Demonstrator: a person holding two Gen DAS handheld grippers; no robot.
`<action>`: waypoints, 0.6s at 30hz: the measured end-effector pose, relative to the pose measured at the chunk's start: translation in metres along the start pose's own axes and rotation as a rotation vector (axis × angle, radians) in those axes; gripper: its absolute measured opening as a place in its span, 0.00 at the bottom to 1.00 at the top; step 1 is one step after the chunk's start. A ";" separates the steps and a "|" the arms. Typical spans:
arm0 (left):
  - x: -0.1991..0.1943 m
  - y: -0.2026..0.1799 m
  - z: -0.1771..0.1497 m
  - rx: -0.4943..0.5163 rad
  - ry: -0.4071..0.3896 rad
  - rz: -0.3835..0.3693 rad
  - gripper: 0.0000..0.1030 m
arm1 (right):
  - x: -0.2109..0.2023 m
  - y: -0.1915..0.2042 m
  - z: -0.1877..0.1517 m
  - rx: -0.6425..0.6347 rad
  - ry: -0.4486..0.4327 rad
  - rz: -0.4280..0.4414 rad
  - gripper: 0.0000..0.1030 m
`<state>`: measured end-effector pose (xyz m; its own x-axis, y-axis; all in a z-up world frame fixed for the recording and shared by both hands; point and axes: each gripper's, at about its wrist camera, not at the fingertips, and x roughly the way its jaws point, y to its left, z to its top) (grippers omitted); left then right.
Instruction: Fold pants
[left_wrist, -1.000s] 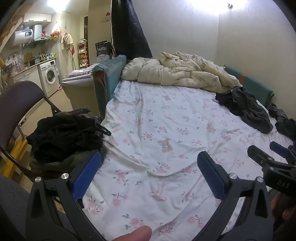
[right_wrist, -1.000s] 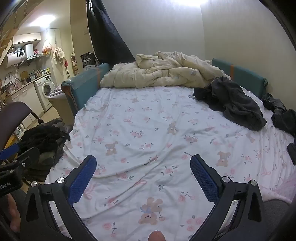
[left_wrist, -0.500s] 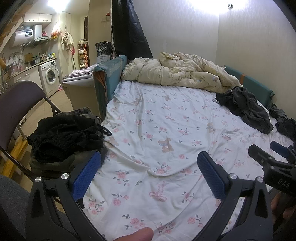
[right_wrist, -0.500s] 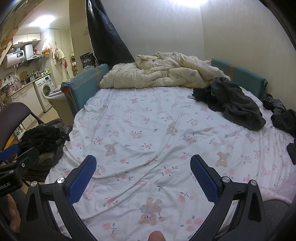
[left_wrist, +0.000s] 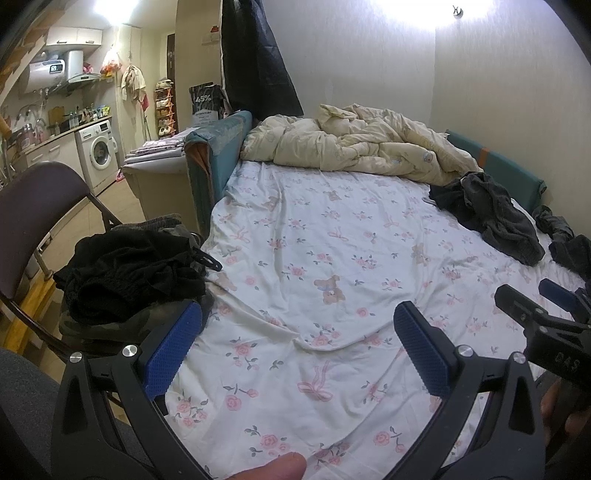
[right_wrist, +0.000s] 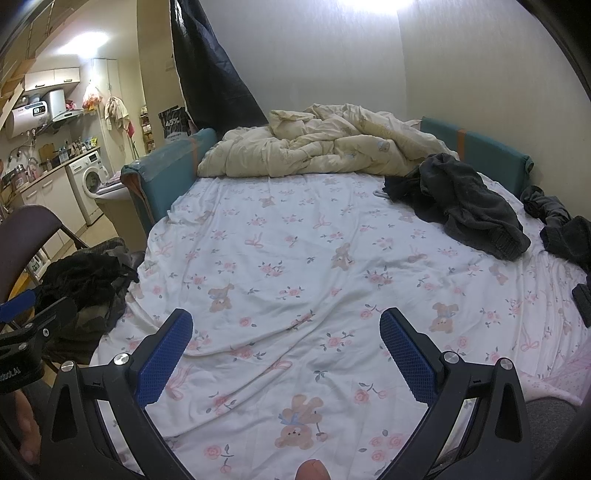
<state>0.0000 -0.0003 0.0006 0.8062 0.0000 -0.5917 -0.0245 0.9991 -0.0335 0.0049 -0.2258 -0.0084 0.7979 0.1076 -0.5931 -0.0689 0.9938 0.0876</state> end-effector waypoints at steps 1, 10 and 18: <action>0.000 0.000 0.001 0.000 0.000 -0.001 1.00 | 0.000 0.000 0.000 0.001 0.000 0.000 1.00; 0.001 0.000 0.003 0.000 0.001 -0.004 1.00 | 0.002 0.003 -0.002 0.002 -0.001 0.001 1.00; 0.001 -0.004 0.002 -0.007 0.006 -0.010 1.00 | 0.000 -0.005 0.003 0.002 0.001 -0.002 1.00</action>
<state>0.0021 -0.0039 0.0020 0.8030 -0.0107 -0.5959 -0.0200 0.9988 -0.0449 0.0073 -0.2308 -0.0063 0.7973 0.1054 -0.5943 -0.0656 0.9939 0.0882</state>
